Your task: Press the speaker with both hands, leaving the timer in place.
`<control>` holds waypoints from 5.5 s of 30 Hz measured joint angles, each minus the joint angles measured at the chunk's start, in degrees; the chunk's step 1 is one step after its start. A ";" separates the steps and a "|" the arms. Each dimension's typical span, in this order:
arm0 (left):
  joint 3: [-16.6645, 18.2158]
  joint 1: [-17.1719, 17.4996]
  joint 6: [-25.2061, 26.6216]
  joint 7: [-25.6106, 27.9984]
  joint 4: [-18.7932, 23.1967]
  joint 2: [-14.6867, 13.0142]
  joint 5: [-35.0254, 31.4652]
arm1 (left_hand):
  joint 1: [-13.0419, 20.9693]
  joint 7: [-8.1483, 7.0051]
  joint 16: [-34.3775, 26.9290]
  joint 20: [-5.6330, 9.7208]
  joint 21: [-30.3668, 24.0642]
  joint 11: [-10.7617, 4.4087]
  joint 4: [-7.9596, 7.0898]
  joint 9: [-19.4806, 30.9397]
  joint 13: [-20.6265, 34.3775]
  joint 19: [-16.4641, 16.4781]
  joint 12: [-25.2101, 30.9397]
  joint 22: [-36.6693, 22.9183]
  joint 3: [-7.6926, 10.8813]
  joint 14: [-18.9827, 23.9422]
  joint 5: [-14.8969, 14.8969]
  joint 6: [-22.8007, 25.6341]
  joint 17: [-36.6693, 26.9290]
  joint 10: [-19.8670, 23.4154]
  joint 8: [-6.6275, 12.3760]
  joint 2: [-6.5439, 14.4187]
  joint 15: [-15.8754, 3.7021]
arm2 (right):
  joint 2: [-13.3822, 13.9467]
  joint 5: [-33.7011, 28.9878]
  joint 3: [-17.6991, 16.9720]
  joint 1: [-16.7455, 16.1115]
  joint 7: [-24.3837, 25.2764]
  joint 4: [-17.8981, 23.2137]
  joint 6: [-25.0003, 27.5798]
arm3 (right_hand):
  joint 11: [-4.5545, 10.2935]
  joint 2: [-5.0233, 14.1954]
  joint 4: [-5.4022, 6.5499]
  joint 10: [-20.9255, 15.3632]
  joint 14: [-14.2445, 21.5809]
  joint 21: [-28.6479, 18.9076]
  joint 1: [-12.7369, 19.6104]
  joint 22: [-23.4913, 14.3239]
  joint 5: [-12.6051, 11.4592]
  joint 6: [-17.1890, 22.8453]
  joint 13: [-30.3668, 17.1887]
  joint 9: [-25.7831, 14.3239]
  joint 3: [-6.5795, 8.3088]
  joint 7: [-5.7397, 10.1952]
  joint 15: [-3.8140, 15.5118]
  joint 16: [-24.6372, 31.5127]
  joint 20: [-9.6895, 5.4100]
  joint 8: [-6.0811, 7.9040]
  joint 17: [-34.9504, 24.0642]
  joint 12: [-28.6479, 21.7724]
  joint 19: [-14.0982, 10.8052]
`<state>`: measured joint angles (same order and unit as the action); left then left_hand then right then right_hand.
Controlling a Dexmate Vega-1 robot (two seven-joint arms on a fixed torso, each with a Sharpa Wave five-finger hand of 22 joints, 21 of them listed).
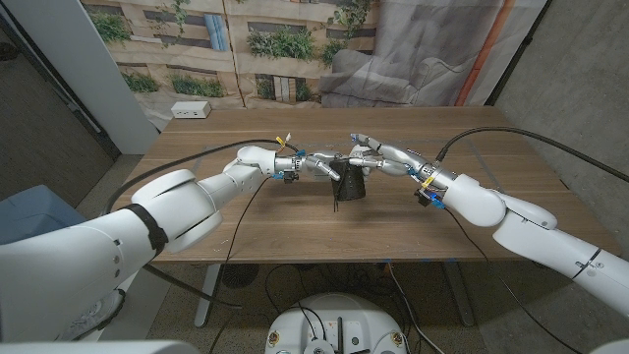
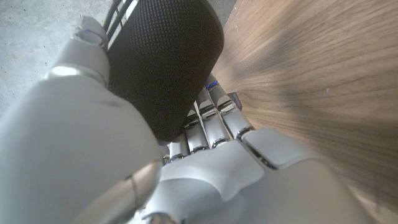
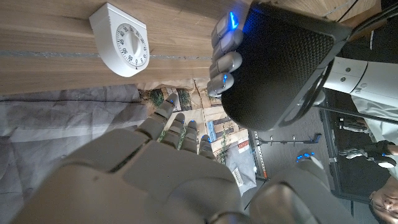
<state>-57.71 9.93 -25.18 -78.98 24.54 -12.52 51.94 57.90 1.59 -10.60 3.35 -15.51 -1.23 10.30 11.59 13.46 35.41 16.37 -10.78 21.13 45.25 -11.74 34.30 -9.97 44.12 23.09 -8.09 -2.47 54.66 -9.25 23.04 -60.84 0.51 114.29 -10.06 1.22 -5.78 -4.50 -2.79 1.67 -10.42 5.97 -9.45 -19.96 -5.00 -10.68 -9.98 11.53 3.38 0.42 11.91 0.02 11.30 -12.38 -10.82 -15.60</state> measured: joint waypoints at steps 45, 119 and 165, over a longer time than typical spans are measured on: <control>13.87 -3.12 -6.60 2.76 -1.23 0.23 -15.31 | 0.00 0.41 0.37 0.00 0.00 0.31 0.37 0.00 0.25 0.00 -0.45 0.00 0.37 0.32 0.00 0.41 0.16 0.32 -0.40 0.00 0.10 | -6.49 5.44 -3.32 -0.43 8.90 -6.51 -1.99 | -0.20 1.06 0.48 -1.84 1.64 -0.45 0.17 0.00 -0.43 2.04 0.00 0.00 -0.47 -0.01 0.21 0.43 -0.12 0.44 0.01 -0.45 -2.16; 5.49 -0.62 -35.85 50.68 -0.64 -5.11 -50.34 | 0.00 1.11 0.09 0.00 -0.45 0.84 0.71 -0.14 -0.21 0.62 -1.05 -0.03 0.71 0.73 0.00 1.11 0.00 1.23 -1.55 0.00 0.31 | -19.59 29.74 -3.15 5.44 10.25 -23.60 -6.79 | -0.81 3.12 1.75 -3.27 -0.19 0.27 -1.90 0.11 -0.88 3.85 0.00 0.00 -1.74 -1.65 -0.58 -0.07 -0.12 -0.02 0.01 -0.44 -0.07; 3.58 3.32 -29.48 65.12 -0.16 -5.13 -54.57 | -0.01 1.10 0.97 -0.17 0.69 -1.77 0.80 -0.94 -1.50 -2.30 -4.49 -0.01 0.80 -1.14 0.33 1.14 0.48 -0.55 -6.96 -0.01 -2.58 | -19.80 34.19 -2.71 7.28 9.47 -26.42 -4.80 | -1.52 3.92 2.30 -1.50 -1.05 0.26 -2.70 0.09 -0.88 3.34 0.00 0.00 -2.12 -1.75 -1.02 -0.06 0.08 -0.38 0.01 0.46 0.53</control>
<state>-54.13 13.25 -54.65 -13.86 24.37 -17.66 -2.62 57.90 2.69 -9.64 3.19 -14.82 -3.00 11.10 10.64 11.96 33.11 11.88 -10.80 21.93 44.10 -11.41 35.44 -9.49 43.57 16.14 -8.10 -5.05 34.86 24.94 20.33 -53.56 9.99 87.87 -14.86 -0.30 -1.87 -2.20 -4.29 0.62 -10.16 3.27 -9.36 -20.84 -1.66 -10.68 -9.98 9.40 1.62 -0.61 11.86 0.11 10.92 -12.37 -10.36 -15.07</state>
